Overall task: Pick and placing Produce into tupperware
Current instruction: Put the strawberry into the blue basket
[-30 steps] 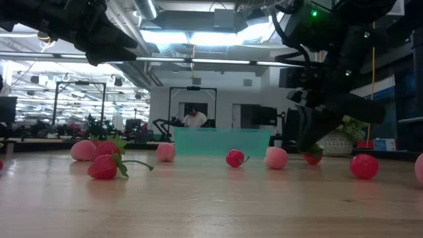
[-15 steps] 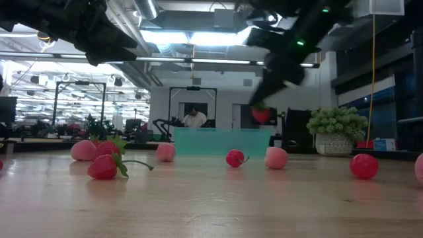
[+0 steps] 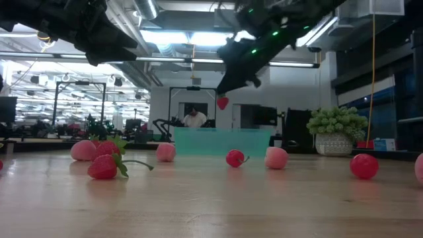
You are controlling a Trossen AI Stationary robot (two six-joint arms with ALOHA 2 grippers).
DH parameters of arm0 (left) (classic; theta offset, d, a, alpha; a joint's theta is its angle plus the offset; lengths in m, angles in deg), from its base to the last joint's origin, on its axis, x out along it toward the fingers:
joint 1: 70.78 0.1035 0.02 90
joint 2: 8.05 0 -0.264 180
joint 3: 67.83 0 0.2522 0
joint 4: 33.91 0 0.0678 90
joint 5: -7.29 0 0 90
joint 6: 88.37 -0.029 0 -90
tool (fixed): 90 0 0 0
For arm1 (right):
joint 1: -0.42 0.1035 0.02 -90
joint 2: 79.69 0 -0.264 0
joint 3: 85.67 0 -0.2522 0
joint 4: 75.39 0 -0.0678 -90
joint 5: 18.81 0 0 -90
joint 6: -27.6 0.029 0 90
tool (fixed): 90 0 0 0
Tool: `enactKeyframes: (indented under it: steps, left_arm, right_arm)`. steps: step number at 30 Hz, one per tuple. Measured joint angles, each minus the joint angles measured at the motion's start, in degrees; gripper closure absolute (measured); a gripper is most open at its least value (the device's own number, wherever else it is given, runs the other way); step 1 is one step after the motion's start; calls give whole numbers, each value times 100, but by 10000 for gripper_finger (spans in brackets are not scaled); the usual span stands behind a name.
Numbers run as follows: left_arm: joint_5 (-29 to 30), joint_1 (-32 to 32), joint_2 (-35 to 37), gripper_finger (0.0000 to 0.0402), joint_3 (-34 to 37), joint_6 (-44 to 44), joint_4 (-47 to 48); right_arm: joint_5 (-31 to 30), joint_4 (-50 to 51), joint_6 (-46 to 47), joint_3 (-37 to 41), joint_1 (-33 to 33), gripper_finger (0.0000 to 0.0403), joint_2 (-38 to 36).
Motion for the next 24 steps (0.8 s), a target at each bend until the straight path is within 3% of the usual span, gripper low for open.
enactKeyframes:
  steps: [10,24]
  left_arm:
    - [-2,0,0,156,0,0,15]
    - [-2,-3,-1,156,0,-160,15]
  right_arm:
    - [584,1594,-13,-2010,-764,397,1554]
    - [1339,2010,-146,-2742,-1184,397,2496]
